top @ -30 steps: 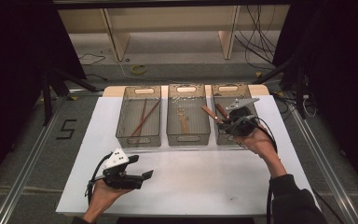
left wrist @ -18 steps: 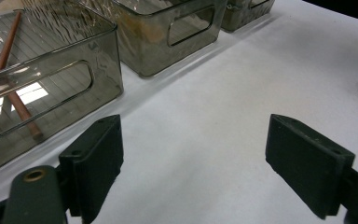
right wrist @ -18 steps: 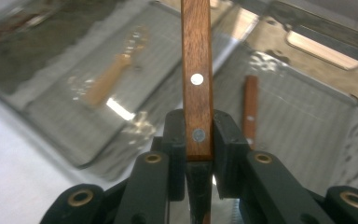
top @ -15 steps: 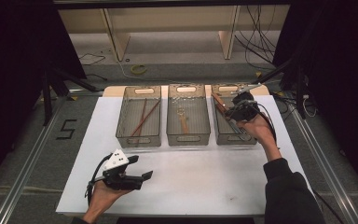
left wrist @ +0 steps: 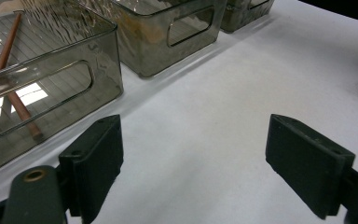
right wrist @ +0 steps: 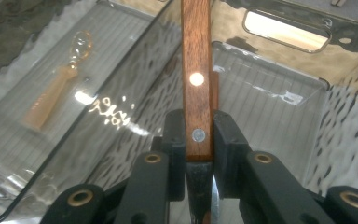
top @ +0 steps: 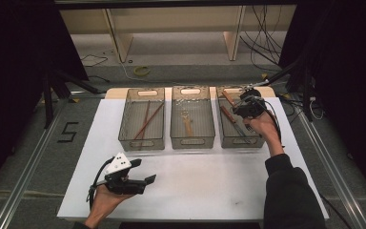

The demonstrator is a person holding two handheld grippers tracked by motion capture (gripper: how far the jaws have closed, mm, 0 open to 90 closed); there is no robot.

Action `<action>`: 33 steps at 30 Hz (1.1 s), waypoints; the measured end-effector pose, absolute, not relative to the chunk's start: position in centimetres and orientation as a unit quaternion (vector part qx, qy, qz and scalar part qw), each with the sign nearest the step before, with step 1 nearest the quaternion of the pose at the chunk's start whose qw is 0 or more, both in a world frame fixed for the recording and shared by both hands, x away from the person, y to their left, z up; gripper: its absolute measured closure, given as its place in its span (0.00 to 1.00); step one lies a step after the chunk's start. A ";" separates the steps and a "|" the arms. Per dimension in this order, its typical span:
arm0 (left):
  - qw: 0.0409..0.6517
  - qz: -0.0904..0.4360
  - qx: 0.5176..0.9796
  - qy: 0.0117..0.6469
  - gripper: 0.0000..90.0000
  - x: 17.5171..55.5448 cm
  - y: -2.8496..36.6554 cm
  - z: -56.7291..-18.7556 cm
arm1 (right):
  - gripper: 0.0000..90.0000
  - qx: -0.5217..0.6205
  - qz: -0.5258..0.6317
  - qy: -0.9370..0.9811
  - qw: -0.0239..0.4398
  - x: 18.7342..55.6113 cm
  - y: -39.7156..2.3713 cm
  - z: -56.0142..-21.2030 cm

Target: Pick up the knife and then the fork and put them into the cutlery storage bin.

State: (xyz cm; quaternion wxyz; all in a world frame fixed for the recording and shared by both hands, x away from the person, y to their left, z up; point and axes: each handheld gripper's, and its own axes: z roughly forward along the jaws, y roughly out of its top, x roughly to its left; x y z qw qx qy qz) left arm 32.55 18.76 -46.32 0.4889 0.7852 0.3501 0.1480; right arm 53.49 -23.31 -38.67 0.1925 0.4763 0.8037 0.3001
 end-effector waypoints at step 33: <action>0.487 0.142 0.786 0.353 0.21 32.7 18.6 -46.5 | 0.48 0.458 0.330 0.805 0.181 50.7 -21.7 -38.2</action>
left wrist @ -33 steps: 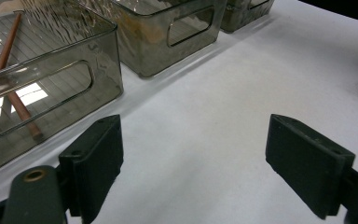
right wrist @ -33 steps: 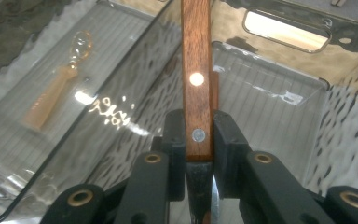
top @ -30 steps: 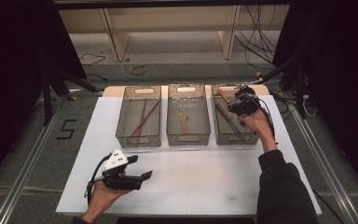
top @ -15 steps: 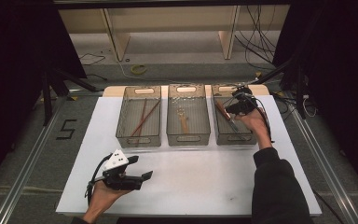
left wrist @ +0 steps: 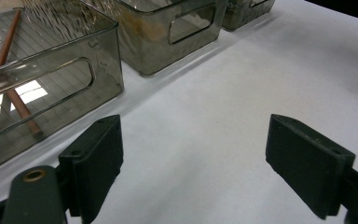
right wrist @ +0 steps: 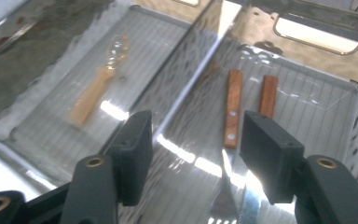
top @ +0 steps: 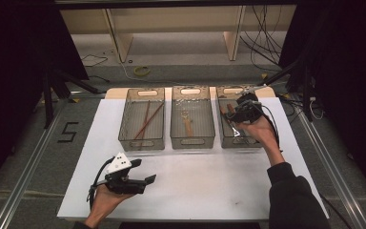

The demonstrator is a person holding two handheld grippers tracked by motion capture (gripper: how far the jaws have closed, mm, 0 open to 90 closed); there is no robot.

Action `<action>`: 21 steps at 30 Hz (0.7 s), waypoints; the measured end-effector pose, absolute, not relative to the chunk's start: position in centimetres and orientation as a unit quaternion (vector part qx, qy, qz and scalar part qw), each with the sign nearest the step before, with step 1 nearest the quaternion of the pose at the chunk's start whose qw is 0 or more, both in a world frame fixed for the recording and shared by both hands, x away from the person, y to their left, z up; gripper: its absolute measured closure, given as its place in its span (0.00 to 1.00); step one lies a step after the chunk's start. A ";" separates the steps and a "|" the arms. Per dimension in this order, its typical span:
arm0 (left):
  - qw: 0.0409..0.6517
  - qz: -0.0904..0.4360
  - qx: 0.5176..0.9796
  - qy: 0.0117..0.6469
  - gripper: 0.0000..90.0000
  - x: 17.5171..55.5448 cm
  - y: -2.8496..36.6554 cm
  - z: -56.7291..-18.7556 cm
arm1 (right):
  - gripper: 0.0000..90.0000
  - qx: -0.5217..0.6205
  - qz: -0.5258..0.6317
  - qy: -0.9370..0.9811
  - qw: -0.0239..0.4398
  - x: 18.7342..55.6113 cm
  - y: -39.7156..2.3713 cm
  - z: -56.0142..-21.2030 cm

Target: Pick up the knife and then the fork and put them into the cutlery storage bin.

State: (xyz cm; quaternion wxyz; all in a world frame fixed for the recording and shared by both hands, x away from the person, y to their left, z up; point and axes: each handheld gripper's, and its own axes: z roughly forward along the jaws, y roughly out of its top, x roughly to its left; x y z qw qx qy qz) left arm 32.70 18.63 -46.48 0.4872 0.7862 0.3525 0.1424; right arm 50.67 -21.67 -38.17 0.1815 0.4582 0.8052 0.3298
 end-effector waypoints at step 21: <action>0.492 0.135 0.787 0.347 0.20 32.8 18.3 -46.4 | 0.38 0.380 0.444 0.801 0.131 40.1 -19.7 -39.3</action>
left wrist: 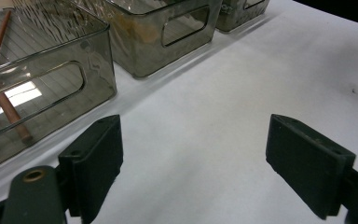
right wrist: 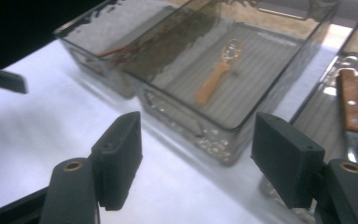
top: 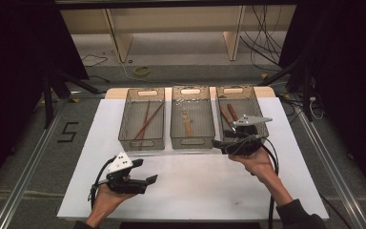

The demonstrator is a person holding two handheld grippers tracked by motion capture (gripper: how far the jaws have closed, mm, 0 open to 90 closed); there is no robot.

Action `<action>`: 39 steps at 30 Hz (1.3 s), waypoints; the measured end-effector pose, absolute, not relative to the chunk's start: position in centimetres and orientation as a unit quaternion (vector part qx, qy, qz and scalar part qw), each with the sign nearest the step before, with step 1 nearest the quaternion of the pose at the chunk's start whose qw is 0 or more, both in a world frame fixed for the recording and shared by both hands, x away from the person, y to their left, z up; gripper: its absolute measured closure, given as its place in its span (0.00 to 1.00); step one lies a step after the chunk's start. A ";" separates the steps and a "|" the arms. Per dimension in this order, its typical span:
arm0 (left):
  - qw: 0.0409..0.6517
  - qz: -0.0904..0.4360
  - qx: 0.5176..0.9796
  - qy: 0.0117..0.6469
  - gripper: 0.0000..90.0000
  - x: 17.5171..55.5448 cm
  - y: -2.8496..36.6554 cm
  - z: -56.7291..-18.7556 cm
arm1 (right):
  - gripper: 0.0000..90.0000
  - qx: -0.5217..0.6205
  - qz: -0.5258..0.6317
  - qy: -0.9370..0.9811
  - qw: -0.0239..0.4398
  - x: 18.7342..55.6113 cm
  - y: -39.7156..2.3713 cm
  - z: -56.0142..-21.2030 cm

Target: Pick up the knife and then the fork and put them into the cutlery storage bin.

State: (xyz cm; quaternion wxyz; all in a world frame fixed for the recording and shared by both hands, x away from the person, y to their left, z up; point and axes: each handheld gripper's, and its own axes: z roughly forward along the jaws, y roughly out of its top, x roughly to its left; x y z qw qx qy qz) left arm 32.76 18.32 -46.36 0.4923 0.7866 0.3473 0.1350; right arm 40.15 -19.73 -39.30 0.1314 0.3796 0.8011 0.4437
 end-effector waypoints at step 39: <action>0.506 0.116 0.786 0.336 0.20 32.4 18.5 -46.5 | 0.31 0.378 0.498 0.768 0.136 32.3 -23.3 -45.0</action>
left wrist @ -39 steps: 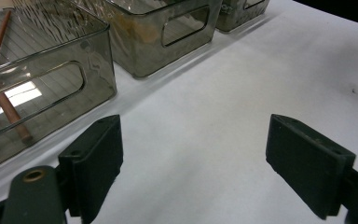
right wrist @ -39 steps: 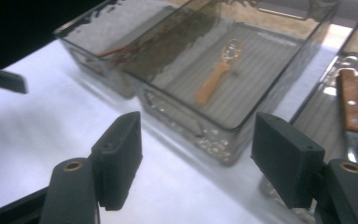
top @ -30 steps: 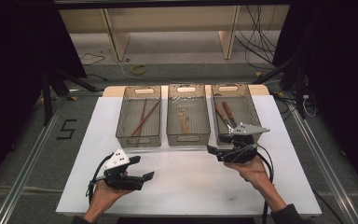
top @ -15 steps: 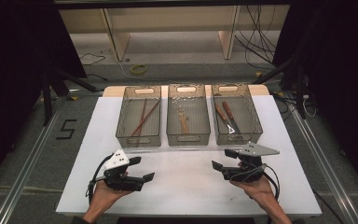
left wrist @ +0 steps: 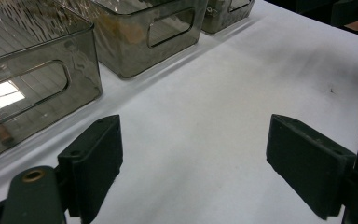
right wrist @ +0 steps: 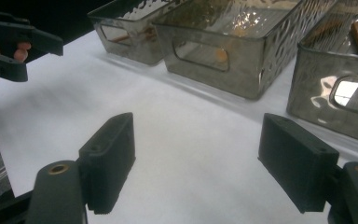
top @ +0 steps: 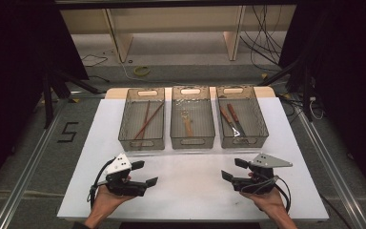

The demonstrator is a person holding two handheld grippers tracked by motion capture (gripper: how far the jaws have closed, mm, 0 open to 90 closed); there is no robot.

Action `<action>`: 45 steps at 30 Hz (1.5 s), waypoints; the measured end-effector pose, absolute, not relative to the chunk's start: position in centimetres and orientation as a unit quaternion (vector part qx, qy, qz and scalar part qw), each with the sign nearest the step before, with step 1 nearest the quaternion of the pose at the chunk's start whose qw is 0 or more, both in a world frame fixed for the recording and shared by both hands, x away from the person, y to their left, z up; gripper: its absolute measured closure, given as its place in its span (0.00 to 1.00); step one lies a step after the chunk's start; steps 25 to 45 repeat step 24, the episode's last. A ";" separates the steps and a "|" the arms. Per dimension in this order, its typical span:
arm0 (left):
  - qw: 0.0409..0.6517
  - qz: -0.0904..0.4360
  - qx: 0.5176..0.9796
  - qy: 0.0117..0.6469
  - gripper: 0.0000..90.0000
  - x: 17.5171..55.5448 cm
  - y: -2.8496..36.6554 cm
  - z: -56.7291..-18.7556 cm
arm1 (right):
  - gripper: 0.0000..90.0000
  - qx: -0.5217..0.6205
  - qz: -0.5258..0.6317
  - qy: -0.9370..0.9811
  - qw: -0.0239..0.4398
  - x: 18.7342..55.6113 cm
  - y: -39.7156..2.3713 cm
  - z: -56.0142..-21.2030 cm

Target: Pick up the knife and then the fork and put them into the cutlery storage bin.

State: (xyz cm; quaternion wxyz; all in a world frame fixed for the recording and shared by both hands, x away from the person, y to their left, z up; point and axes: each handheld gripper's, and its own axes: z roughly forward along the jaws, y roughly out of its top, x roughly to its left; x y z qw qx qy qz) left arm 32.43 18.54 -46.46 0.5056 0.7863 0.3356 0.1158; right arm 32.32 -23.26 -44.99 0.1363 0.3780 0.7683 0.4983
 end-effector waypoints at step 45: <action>0.502 0.114 0.789 0.337 0.20 32.6 18.6 -46.7 | 0.29 0.381 0.494 0.770 0.135 32.2 -23.5 -45.2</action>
